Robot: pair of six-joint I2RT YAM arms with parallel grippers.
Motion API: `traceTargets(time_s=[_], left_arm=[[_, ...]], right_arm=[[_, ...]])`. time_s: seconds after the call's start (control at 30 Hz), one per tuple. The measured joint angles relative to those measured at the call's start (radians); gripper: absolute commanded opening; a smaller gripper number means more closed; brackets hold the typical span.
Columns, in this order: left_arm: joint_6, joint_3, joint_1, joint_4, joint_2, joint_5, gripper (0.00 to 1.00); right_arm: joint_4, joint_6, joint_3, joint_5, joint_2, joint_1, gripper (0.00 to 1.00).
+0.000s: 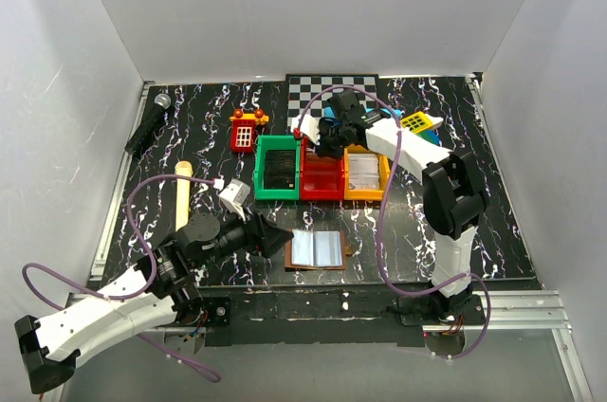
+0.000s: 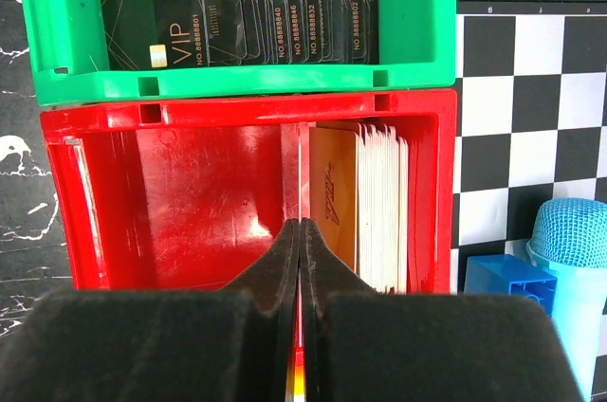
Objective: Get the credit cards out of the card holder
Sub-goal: Place the credit card in the storage box.
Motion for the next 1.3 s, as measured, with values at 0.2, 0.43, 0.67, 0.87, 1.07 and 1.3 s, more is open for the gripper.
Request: traceTargets(time_s=[0.2, 0.43, 0.67, 0.87, 1.07, 1.3], left_arm=[[0.005, 0.0, 0.0, 0.0, 0.015, 0.01, 0.64], [-0.002, -0.015, 0.0, 0.026, 0.021, 0.021, 0.63], [-0.003, -0.018, 0.0, 0.029, 0.032, 0.023, 0.63], [-0.005, -0.023, 0.0, 0.037, 0.032, 0.024, 0.64], [-0.009, -0.034, 0.0, 0.045, 0.042, 0.026, 0.64], [-0.015, -0.043, 0.0, 0.052, 0.048, 0.026, 0.64]], right_arm=[[-0.002, -0.015, 0.005, 0.009, 0.013, 0.0, 0.01], [-0.006, -0.027, 0.005, 0.013, 0.043, 0.0, 0.01], [-0.008, -0.027, 0.005, 0.017, 0.048, 0.0, 0.01], [-0.007, -0.027, 0.011, 0.021, 0.067, 0.0, 0.01], [-0.006, -0.027, 0.012, 0.033, 0.077, 0.005, 0.01], [-0.005, -0.027, 0.033, 0.055, 0.096, 0.016, 0.01]])
